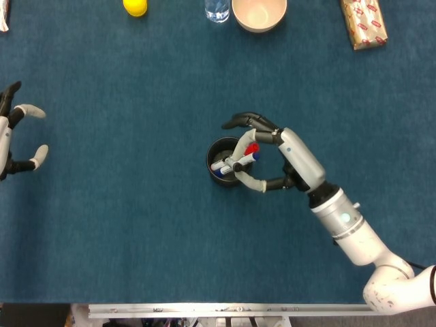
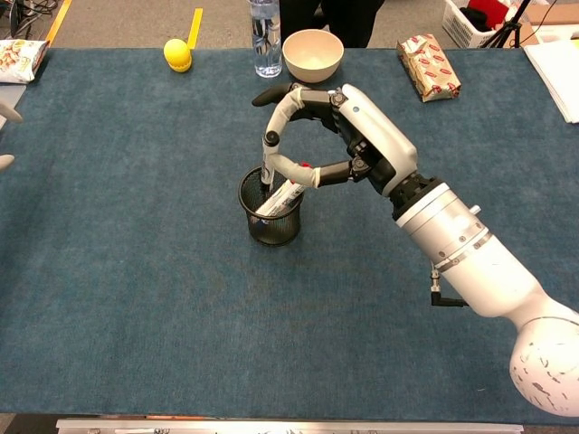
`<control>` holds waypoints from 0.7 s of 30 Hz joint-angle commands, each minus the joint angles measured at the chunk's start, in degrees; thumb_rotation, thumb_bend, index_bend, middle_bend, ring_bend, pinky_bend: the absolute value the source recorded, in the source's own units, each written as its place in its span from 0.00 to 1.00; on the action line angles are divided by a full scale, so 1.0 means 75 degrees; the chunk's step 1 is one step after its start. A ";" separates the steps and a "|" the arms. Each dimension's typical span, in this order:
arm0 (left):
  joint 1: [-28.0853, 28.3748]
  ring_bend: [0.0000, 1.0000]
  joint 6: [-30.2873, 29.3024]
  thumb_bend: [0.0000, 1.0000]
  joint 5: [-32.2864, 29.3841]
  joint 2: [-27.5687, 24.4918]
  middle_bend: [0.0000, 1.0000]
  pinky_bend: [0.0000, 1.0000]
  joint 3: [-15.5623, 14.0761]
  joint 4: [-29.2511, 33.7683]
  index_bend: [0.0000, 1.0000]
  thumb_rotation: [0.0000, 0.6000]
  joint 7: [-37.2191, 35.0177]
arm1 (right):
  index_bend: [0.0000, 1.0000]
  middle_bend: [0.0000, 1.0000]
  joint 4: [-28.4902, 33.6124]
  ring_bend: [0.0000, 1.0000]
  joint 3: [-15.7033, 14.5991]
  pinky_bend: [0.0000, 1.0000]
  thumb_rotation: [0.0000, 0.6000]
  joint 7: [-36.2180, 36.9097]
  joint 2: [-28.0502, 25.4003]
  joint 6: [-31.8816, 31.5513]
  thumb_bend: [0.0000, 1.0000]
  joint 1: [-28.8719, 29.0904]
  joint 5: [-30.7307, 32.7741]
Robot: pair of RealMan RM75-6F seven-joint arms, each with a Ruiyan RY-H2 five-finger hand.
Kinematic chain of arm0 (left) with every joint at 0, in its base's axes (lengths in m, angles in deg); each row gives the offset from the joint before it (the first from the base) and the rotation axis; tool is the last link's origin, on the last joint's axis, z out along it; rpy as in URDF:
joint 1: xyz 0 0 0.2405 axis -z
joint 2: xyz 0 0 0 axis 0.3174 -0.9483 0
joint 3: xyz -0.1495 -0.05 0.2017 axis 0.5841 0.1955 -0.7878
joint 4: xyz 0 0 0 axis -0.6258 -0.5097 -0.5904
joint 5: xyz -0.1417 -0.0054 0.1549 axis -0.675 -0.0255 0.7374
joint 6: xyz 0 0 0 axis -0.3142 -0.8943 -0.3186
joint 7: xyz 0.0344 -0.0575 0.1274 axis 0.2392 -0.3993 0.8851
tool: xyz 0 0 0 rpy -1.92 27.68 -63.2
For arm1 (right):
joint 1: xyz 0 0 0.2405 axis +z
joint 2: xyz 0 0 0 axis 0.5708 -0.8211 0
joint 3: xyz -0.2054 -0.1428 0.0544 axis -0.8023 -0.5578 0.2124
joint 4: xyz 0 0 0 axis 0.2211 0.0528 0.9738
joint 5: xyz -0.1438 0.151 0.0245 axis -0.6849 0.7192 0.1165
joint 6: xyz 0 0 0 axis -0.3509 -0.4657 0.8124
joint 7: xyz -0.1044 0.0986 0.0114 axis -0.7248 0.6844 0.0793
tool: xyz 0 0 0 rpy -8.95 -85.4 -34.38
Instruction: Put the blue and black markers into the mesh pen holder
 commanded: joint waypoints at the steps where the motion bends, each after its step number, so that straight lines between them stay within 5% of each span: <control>1: -0.0018 0.00 -0.0004 0.31 0.0008 -0.0006 0.00 0.16 -0.0005 -0.0013 0.32 1.00 -0.0037 | 0.67 0.28 -0.0098 0.15 -0.0044 0.21 1.00 0.0037 0.0069 0.0058 0.20 0.0012 0.0019; 5: -0.0039 0.00 -0.0011 0.31 0.0037 -0.0004 0.00 0.16 -0.0011 -0.0032 0.32 1.00 -0.0093 | 0.67 0.25 -0.0196 0.12 -0.0110 0.18 1.00 0.0030 0.0078 0.0180 0.00 0.0040 0.0022; 16: -0.0025 0.00 0.0015 0.31 0.0060 0.0004 0.00 0.16 0.0002 -0.0030 0.32 1.00 -0.0075 | 0.55 0.20 -0.0075 0.07 -0.0092 0.15 1.00 0.0150 -0.0211 0.0048 0.00 -0.0006 -0.0070; 21: -0.0028 0.00 -0.0057 0.31 0.0114 -0.0015 0.00 0.16 0.0035 0.0044 0.32 1.00 -0.0072 | 0.55 0.20 0.0261 0.07 0.0056 0.15 1.00 -0.0739 -0.0998 -0.0353 0.00 -0.0151 -0.0251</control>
